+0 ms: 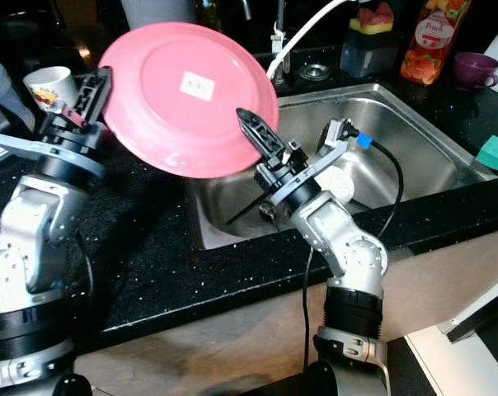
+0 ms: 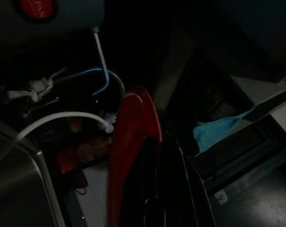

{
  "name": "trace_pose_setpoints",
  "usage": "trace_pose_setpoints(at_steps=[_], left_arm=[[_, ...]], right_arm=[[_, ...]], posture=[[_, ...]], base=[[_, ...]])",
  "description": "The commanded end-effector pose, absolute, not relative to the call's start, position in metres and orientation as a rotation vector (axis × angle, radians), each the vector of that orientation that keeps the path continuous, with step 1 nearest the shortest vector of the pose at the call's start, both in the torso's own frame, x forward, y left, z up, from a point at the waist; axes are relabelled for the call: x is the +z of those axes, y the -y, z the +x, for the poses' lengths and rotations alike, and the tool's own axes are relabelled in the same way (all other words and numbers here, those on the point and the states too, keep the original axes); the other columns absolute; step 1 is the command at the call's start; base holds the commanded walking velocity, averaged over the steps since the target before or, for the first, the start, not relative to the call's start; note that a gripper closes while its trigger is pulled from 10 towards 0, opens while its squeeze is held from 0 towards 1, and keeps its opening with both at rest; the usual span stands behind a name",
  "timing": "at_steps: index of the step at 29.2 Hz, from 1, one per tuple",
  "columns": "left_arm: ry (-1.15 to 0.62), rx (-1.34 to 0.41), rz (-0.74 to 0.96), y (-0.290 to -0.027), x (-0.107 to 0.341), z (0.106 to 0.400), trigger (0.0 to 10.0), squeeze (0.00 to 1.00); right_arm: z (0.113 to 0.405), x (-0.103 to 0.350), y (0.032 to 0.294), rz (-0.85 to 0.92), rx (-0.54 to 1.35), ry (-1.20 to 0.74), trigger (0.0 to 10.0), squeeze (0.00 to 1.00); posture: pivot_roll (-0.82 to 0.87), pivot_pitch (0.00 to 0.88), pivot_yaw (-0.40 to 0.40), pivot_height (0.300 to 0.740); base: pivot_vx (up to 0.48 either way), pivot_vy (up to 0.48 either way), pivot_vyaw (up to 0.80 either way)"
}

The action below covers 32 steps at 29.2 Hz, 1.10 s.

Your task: Kitchen organization

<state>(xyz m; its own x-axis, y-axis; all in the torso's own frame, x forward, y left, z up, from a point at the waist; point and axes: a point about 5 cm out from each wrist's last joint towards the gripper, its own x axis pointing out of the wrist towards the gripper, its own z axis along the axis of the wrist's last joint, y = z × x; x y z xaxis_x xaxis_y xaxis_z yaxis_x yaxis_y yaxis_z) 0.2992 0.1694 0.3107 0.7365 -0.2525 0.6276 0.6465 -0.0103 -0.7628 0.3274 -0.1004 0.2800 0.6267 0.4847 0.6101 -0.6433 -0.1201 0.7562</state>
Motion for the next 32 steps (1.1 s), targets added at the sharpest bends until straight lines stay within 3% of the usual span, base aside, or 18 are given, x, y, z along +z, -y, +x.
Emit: trace_pose_setpoints(at_steps=[1,15,16,17,18,22,28,29,32], left_arm=[[0.345,-0.723,-1.409,-0.169,0.308,0.299,0.0,0.00],[0.320,-0.689,-1.403,-0.170,0.302,0.298,0.0,0.00],[0.303,-0.665,-1.377,-0.170,0.299,0.299,6.0,0.82],[0.303,-0.665,-1.377,-0.170,0.299,0.299,6.0,0.82],[0.298,-0.659,-1.372,-0.170,0.298,0.300,10.0,1.00],[0.307,-0.666,-1.366,-0.171,0.298,0.299,10.0,1.00],[0.301,-0.627,-1.268,-0.177,0.296,0.299,10.0,1.00],[0.295,-0.635,-1.255,-0.176,0.295,0.297,10.0,0.00],[0.291,-0.639,-1.248,-0.175,0.294,0.296,10.0,0.00]], right_arm=[[0.325,0.274,0.084,1.442,0.974,0.115,0.0,0.00],[0.332,0.277,0.087,1.476,0.935,0.130,0.0,0.00],[0.333,0.278,0.088,1.486,0.930,0.137,0.0,0.00],[0.333,0.278,0.088,1.486,0.930,0.137,0.0,0.00],[0.334,0.278,0.090,1.496,0.921,0.145,0.0,0.00],[0.336,0.278,0.091,1.504,0.909,0.156,0.0,0.00],[0.356,0.283,0.128,1.528,0.677,0.299,0.0,0.00],[0.362,0.282,0.141,1.548,0.587,0.339,0.0,0.00],[0.366,0.281,0.149,1.562,0.527,0.364,0.0,0.00]], posture=[[0.00,0.163,0.064,0.740],[0.00,0.139,0.040,0.740],[0.00,0.134,0.037,0.740],[0.00,0.134,0.037,0.740],[0.00,0.133,0.036,0.740],[0.00,0.127,0.036,0.740],[0.00,0.118,0.035,0.740],[0.00,0.113,0.035,0.740],[0.00,0.112,0.034,0.740]], base=[[0.000,0.000,0.00],[0.000,0.000,0.00],[0.000,0.000,0.00],[0.000,0.000,0.00],[0.000,0.000,0.00],[0.000,0.000,0.00],[0.000,0.000,0.00],[0.000,0.000,0.00],[0.000,0.000,0.00]])
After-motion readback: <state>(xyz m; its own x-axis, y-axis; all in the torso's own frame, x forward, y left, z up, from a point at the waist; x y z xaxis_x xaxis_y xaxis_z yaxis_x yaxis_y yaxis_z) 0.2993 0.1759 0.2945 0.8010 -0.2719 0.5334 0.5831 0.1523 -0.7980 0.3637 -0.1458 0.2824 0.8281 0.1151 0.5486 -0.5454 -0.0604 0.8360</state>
